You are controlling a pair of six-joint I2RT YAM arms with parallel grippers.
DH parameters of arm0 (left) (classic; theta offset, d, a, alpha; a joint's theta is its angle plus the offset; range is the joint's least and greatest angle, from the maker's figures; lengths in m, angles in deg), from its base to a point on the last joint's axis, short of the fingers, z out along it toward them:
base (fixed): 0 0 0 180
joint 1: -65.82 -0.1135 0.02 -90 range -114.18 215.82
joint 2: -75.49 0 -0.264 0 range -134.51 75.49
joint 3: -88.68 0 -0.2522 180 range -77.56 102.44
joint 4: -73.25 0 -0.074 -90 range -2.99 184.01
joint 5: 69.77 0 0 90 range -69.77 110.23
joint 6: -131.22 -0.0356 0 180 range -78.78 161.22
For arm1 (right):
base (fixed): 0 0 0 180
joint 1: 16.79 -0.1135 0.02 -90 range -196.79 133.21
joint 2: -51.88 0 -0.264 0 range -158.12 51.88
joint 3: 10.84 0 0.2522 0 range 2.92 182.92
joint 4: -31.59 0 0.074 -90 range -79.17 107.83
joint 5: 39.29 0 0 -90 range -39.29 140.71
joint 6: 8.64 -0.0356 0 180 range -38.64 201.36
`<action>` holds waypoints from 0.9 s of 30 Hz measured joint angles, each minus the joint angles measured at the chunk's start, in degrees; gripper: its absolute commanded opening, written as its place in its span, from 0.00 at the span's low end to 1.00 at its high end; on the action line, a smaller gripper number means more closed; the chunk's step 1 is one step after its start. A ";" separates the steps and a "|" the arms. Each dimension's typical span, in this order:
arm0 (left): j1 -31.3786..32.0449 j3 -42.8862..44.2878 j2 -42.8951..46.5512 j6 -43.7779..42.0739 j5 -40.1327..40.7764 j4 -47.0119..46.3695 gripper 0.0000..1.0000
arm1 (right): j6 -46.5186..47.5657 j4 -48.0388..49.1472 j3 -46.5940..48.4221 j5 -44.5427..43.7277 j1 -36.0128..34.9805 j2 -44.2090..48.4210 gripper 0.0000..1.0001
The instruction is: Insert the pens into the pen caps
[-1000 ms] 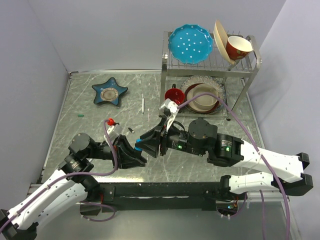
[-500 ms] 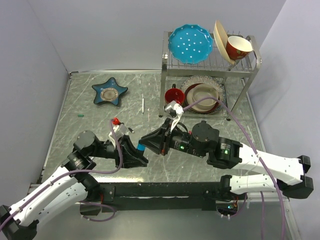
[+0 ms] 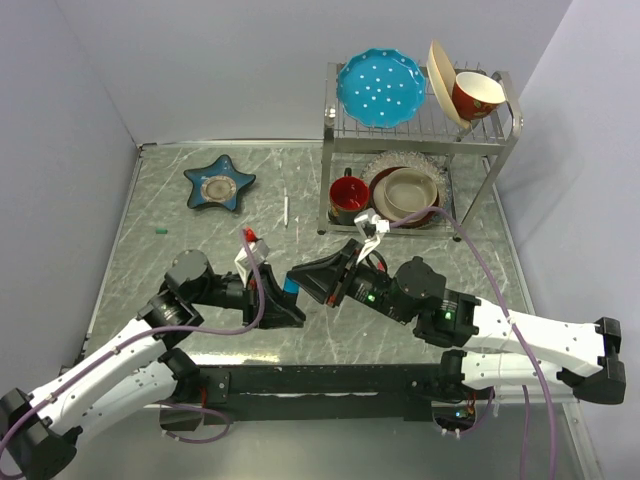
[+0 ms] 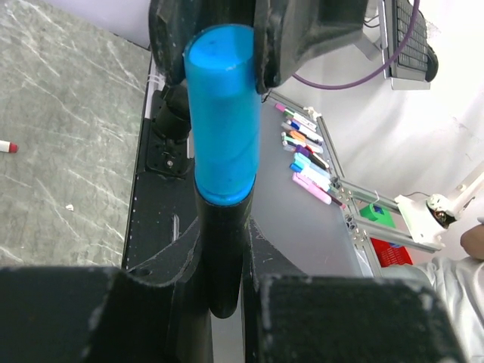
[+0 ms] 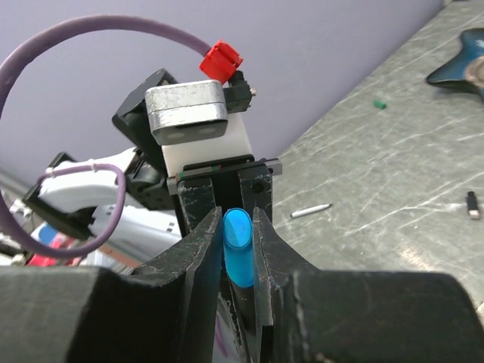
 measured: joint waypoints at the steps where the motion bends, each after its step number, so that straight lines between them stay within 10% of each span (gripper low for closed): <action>1: 0.02 0.33 -0.57 -0.09 0.04 0.04 0.01 | -0.13 0.07 -0.17 -0.70 -0.02 0.15 0.00; 27: -4.42 2.08 -7.61 -0.72 -8.52 3.87 0.01 | 1.01 3.19 -5.79 -14.62 -4.46 0.92 0.00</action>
